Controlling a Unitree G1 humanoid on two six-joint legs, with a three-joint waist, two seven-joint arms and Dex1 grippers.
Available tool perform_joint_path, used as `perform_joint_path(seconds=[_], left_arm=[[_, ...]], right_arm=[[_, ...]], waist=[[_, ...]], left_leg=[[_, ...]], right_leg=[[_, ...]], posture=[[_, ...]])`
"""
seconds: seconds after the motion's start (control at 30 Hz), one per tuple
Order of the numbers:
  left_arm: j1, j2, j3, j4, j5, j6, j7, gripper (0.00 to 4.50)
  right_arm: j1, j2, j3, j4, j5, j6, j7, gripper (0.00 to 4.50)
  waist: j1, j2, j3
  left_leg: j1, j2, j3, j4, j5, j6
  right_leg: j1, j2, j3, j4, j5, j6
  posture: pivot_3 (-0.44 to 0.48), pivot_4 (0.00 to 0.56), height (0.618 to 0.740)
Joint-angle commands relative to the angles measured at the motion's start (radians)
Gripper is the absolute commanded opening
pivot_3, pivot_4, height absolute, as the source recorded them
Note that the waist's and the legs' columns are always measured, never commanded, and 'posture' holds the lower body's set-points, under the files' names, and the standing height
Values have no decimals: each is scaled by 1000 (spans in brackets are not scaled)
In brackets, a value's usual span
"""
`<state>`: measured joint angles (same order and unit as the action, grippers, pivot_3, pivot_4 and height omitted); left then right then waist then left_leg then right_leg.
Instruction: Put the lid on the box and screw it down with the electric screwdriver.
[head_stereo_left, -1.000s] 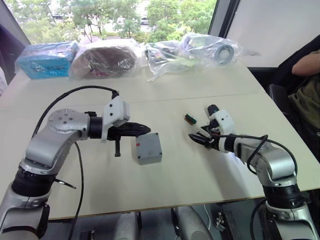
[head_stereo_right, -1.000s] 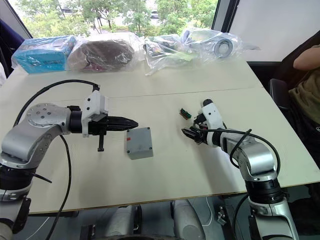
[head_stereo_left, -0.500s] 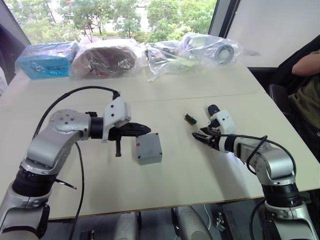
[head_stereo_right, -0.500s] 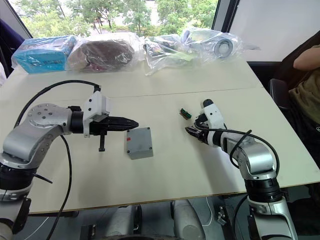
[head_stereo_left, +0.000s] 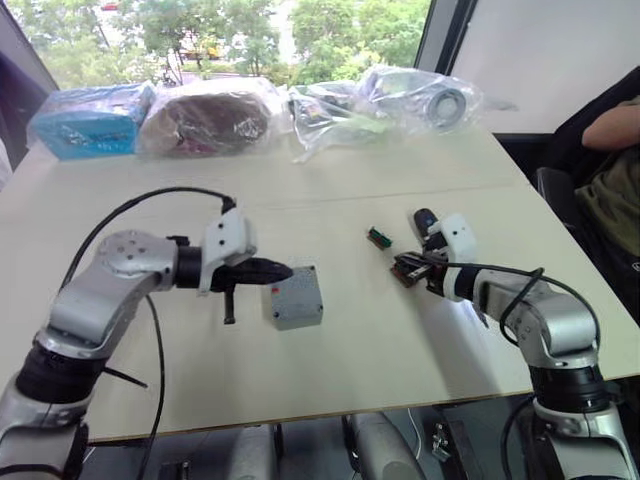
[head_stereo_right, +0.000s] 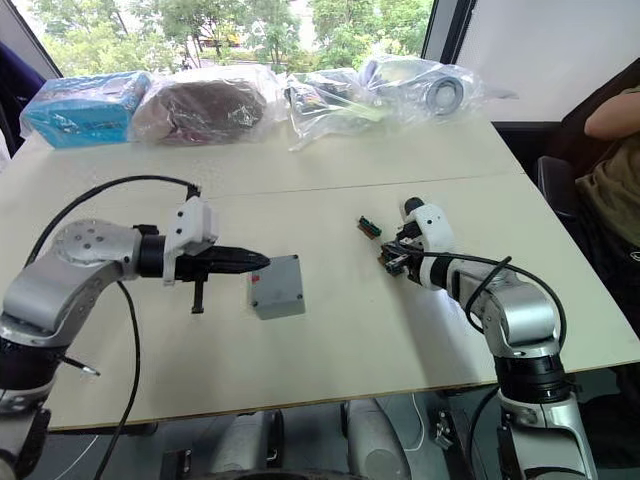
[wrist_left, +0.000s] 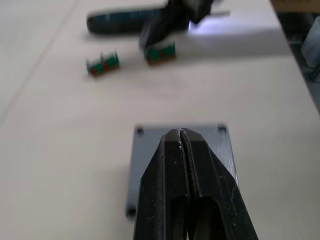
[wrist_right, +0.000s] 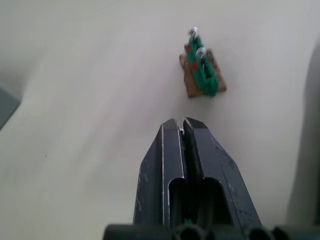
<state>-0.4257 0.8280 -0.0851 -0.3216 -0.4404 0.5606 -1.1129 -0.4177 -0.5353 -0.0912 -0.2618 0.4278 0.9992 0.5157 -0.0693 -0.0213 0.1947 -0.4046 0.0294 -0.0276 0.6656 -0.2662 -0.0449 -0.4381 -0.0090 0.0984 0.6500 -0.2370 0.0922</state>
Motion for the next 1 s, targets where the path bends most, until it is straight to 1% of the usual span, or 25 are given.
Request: perform_joint_path(seconds=[0.03,0.17,0.23,0.33,0.43,0.53,0.7,1.0], left_arm=[[22,33,52,-8,0,-28,-8,0],[42,42,63,2,1,-31,-2,0],[45,40,68,-2,-3,-25,6,0],[51,39,73,-9,-7,-19,18,0],[60,39,79,-20,-11,-16,25,0],[74,40,85,-34,-13,-14,34,0],[89,40,88,-50,-14,-11,45,0],[92,39,82,-64,-11,-13,56,0]], right_arm=[[-67,-23,-10,-100,59,46,23,100],[-178,6,72,-158,105,124,31,100],[-241,50,132,-172,129,159,33,100],[-290,95,199,-182,144,189,31,100],[-290,116,264,-176,128,179,25,100],[-288,130,303,-155,109,150,21,100],[-283,135,332,-114,80,114,20,100],[-258,122,359,-98,59,95,34,100]], waist=[[0,0,0],[0,0,0],[-4,0,0],[-1,0,0],[4,0,0],[2,0,0],[0,0,0],[0,0,0]], left_leg=[[0,0,0,0,0,0],[0,0,0,0,0,0],[0,0,0,0,0,0],[0,1,-1,0,0,0],[-1,0,-2,0,0,0],[-3,-1,-1,1,0,0],[-2,-1,-1,1,0,0],[-2,0,-1,0,0,0]], right_leg=[[0,0,0,0,0,0],[0,0,0,-1,0,0],[0,0,0,0,0,0],[0,0,-1,1,0,0],[0,0,-2,0,0,0],[-1,-2,-1,-2,0,0],[-1,-1,-1,-1,0,0],[-1,-1,-1,-1,0,0]], posture=[[0,150,740],[0,150,740],[0,150,740],[0,150,740],[0,150,740],[0,150,740],[0,150,740],[0,150,740]])
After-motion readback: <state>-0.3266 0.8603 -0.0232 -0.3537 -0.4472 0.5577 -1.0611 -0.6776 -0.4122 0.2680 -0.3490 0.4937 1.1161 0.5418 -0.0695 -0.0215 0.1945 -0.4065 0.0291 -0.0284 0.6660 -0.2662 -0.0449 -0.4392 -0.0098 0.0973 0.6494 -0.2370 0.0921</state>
